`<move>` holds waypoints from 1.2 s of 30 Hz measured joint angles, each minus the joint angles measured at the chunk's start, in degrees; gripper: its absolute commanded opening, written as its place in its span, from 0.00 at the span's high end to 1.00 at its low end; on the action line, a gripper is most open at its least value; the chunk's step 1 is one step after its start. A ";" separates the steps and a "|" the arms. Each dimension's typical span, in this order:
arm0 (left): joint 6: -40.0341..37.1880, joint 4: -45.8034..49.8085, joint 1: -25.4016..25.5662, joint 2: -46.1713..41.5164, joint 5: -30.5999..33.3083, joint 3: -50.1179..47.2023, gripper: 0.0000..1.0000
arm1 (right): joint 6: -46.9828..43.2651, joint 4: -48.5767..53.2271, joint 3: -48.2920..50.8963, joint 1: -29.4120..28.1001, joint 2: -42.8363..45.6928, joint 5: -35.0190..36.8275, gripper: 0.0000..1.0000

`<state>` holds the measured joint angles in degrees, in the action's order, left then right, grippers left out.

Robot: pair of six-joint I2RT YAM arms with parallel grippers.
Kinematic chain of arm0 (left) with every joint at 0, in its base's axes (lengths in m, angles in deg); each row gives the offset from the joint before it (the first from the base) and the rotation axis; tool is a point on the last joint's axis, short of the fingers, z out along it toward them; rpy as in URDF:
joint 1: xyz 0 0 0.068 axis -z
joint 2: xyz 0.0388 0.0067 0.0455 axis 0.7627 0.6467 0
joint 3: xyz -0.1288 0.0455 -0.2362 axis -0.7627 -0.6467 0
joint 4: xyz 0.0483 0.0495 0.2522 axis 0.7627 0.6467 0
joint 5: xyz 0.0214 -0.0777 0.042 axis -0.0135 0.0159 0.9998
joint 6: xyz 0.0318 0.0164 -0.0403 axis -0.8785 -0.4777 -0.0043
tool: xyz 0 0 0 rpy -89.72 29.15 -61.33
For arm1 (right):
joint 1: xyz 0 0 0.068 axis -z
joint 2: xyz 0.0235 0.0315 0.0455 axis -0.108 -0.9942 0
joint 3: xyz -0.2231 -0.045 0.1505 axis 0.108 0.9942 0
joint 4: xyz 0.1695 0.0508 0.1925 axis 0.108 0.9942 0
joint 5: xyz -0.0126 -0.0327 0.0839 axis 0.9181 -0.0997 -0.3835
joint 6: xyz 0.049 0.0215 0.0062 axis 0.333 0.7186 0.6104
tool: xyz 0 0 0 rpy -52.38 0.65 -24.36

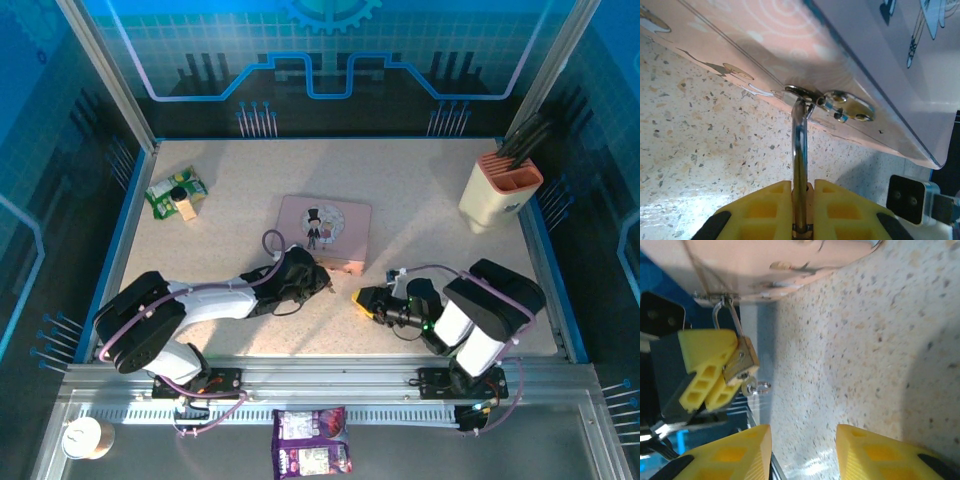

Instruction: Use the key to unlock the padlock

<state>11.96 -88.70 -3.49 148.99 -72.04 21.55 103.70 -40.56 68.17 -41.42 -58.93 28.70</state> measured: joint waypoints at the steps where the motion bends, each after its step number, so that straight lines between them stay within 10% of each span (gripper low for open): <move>1: 0.02 0.42 0.00 -0.02 0.00 0.17 0.93 | -1.70 4.11 -0.24 -1.05 3.37 0.74 0.60; 6: 0.26 1.66 -0.22 -0.17 -0.02 0.48 0.92 | -17.44 36.81 -8.70 -11.17 29.49 13.66 0.56; 12: 1.57 2.05 -0.26 -0.35 -0.04 0.59 0.88 | -40.61 45.53 -8.87 -16.26 45.86 27.15 0.57; 21: 3.85 4.63 -0.09 -0.37 -0.44 2.23 0.92 | -65.53 43.71 -6.95 -29.81 36.28 39.10 0.60; 36: 5.01 5.53 1.92 -0.55 -0.42 2.43 0.93 | -80.41 21.31 -9.64 -33.70 11.15 52.74 0.76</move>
<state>16.97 -83.17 -1.56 148.44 -72.45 23.98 23.29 -19.25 58.53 -75.13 -47.79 81.44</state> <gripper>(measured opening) 0.121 0.261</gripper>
